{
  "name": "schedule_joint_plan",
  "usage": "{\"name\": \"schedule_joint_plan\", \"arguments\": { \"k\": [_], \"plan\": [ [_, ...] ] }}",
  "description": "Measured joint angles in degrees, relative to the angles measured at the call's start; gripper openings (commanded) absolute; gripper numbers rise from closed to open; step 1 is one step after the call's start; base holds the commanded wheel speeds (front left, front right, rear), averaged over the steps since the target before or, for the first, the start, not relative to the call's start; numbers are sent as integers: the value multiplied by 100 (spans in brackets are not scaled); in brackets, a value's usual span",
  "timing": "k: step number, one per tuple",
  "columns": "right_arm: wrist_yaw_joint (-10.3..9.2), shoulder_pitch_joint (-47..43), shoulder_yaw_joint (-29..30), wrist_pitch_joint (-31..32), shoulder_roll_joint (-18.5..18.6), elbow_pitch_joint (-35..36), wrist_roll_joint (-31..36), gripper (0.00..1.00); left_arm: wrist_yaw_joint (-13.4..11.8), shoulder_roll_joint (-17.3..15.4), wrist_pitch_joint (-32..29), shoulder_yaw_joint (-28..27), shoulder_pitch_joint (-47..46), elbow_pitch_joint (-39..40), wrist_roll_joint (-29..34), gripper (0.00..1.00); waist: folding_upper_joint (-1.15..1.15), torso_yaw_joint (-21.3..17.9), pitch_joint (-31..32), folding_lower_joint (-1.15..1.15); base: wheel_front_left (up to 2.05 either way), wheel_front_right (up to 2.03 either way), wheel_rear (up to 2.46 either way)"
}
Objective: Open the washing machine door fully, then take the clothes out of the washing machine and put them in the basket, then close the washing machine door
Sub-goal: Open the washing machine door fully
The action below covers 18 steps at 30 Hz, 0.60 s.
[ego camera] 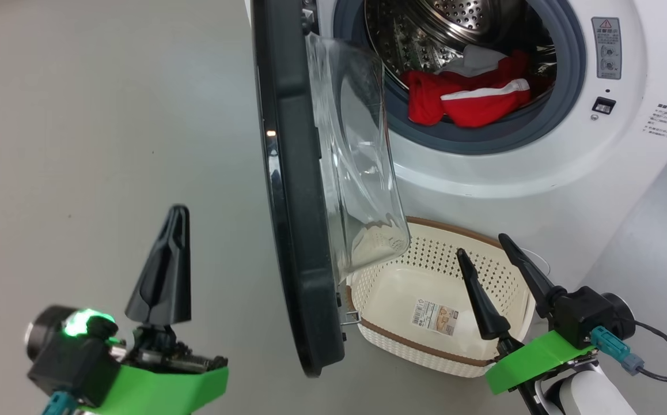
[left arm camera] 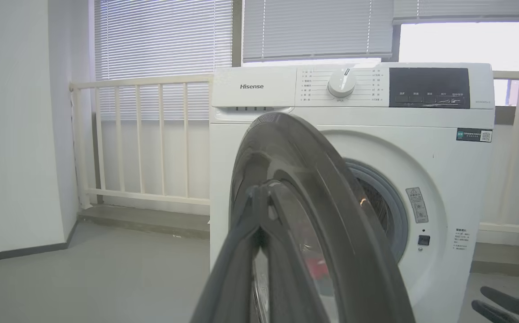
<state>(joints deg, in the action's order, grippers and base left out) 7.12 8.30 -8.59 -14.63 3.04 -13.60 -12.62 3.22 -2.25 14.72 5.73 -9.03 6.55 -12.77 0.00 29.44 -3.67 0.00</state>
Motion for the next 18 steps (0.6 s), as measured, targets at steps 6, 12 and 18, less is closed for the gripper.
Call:
{"name": "schedule_joint_plan", "arguments": {
  "k": [6, 12, 18],
  "plan": [
    [0, 0, -60, 0, 0, -26, 0, 100, 13, -2, 1, 97, -176, 812, 225, 0, 0, -64, -12, 0, 0, 0, 0],
    [0, 1, -119, 0, 0, -36, 0, 100, 88, -3, 0, 557, -176, 1204, 266, 0, 0, -127, -32, 0, 0, 0, 0],
    [0, 2, -122, 0, 0, -42, 0, 100, 196, -29, -102, 1076, -176, 1259, 266, 0, 0, -175, -58, 0, 0, 0, 0]
  ]
}}
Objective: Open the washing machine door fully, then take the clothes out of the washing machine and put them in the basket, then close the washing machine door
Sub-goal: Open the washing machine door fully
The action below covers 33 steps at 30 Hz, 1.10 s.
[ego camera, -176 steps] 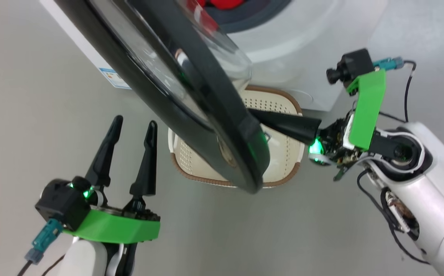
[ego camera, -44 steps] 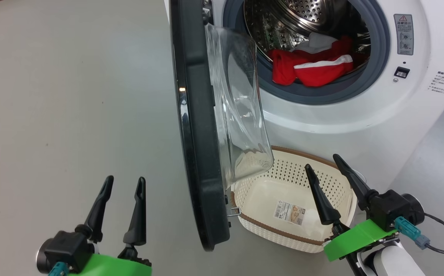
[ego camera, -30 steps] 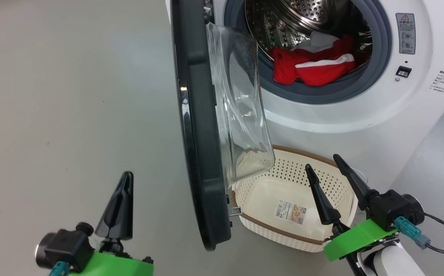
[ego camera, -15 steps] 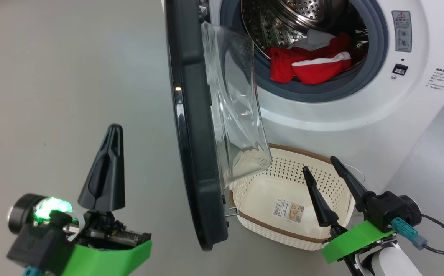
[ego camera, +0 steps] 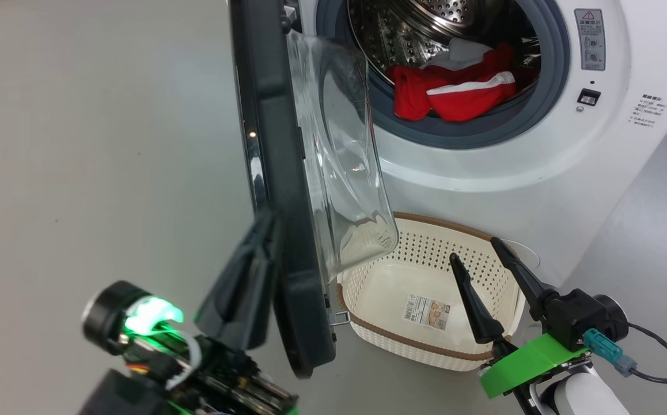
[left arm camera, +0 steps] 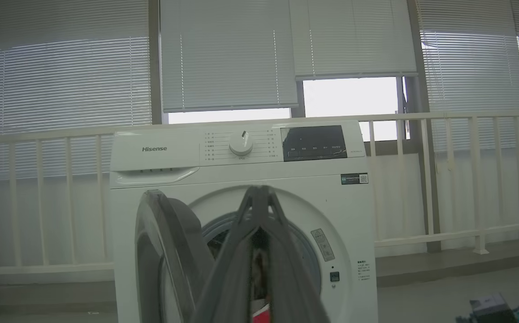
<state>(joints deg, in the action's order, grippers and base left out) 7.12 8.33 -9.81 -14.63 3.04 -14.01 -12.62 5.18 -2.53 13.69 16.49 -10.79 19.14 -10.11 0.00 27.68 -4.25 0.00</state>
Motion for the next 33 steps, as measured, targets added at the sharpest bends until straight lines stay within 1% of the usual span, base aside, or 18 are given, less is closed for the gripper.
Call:
{"name": "schedule_joint_plan", "arguments": {
  "k": [3, 6, 10, 13, 18, 23, 28, 33],
  "plan": [
    [0, 1, 7, 0, 1, 0, 1, 100, 90, -73, -57, 287, 0, -87, -1, 0, 0, -10, -21, 0, 0, 0, 0],
    [0, 4, 5, 0, 1, -9, 2, 100, 105, -102, -124, 515, 0, -203, -20, 0, 0, -19, -39, 0, 0, 0, 0],
    [0, 8, -13, 0, 1, -13, 0, 100, 148, -169, -347, 803, 0, -442, -199, 0, 0, -31, -35, 0, 0, 0, 0],
    [0, 8, -16, 0, 1, -13, 0, 100, 149, -190, -376, 909, -1, -513, -268, 0, 0, -36, -44, 0, 0, 0, 0],
    [0, 11, -16, 0, 1, -29, -16, 100, 190, -227, -616, 1124, 1, -824, -530, 0, 0, -42, -56, 0, 0, 0, 0],
    [0, 11, -45, 0, 2, -55, -101, 100, 190, -229, -882, 1155, 7, -1154, -834, 0, 0, -52, -31, 0, 0, 0, 0],
    [0, 11, -13, 0, 1, -86, -109, 100, 188, -281, -1110, 1171, 24, -1441, -933, 0, 0, -59, -14, 0, 0, 0, 0],
    [0, 11, -14, 0, 2, -90, -126, 100, 132, -292, -1098, 1087, 25, -1724, -1112, 0, 0, -52, -22, 0, 0, 0, 0]
  ]
}}
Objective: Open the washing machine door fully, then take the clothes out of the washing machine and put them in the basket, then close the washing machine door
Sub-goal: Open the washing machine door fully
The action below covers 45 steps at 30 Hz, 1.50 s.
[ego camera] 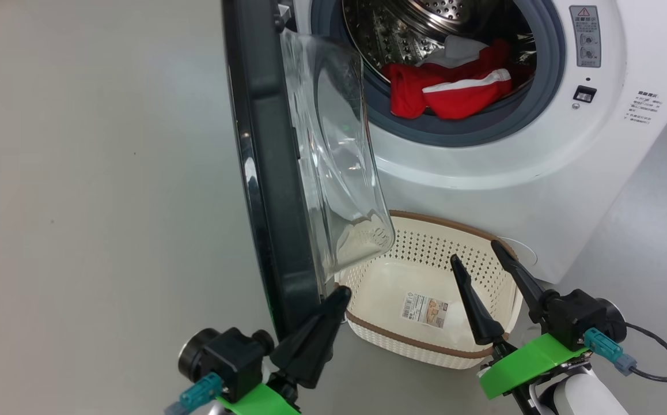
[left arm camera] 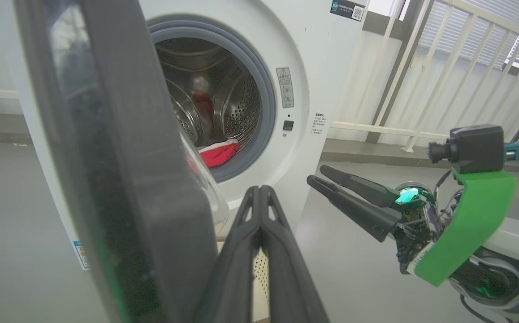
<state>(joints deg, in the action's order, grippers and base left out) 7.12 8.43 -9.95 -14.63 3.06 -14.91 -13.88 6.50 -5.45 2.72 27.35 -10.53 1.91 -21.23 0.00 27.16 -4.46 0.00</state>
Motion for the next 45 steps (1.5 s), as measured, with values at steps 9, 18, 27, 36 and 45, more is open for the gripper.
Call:
{"name": "schedule_joint_plan", "arguments": {
  "k": [9, 18, 27, 36, 45],
  "plan": [
    [0, 0, -9, 0, -1, -47, -66, 100, -100, 24, 193, -179, -1, -380, -108, 0, 0, 37, -45, 0, 0, 0, 0],
    [0, 1, -7, 0, 0, -67, -75, 100, -186, 40, 301, -244, 7, -450, -113, 0, 0, 174, -68, 0, 0, 0, 0],
    [0, 41, -78, 0, 1, -152, -74, 100, -667, -120, 294, -544, 126, -323, -98, 0, 0, 349, -168, 0, 0, 0, 0],
    [0, 318, -299, 0, 11, -314, -58, 100, -1046, -190, 427, -940, 252, -214, -101, 0, 0, 411, -342, 0, 0, 0, 0],
    [0, 371, -364, 0, 16, -385, -56, 100, -1455, -381, 503, -1395, 254, -296, -49, 0, 0, 415, -390, 0, 0, 0, 0]
  ]
}}
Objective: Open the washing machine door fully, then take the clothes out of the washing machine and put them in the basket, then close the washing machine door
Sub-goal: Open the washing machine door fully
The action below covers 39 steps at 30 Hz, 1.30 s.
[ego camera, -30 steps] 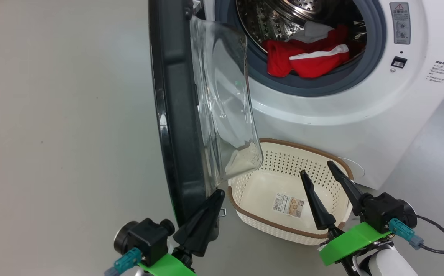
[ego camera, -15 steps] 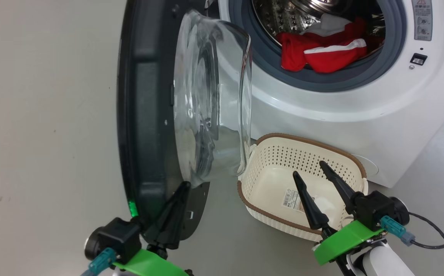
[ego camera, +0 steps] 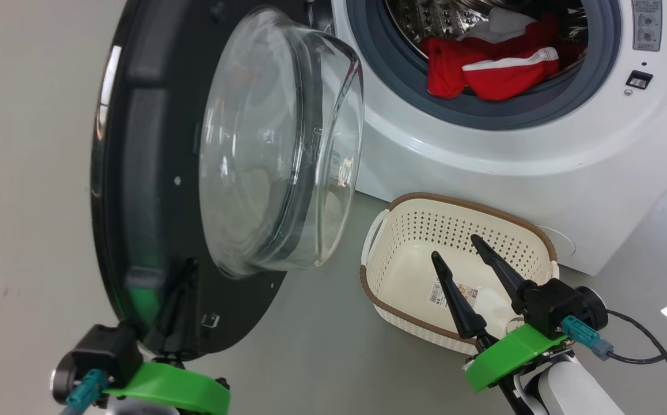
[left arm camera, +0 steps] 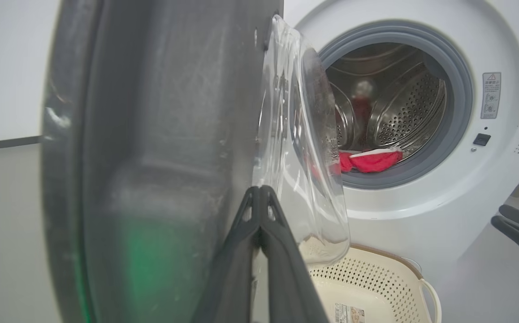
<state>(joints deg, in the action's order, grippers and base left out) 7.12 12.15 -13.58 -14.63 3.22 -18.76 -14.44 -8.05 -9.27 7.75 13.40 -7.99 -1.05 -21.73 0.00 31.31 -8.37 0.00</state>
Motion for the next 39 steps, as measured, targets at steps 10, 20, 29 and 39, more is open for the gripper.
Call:
{"name": "schedule_joint_plan", "arguments": {
  "k": [10, 20, 29, 39],
  "plan": [
    [0, 1, 20, 0, 1, 0, 93, 100, -172, -85, 164, -360, -56, -224, -52, 0, 0, -20, -71, 0, 0, 0, 0],
    [0, 1, 114, 0, 4, 54, 288, 100, -200, -71, 532, -801, -508, -927, -318, 0, 0, -28, -237, 0, 0, 0, 0],
    [0, 2, 134, 0, 7, 71, 406, 100, -149, -7, 655, -1165, -819, -1424, -372, 0, 0, -36, -348, 0, 0, 0, 0],
    [0, 137, 82, 0, 10, 64, 556, 100, 55, 130, 665, -1796, -1039, -1727, -342, 0, 0, -47, -478, 0, 0, 0, 0]
  ]
}}
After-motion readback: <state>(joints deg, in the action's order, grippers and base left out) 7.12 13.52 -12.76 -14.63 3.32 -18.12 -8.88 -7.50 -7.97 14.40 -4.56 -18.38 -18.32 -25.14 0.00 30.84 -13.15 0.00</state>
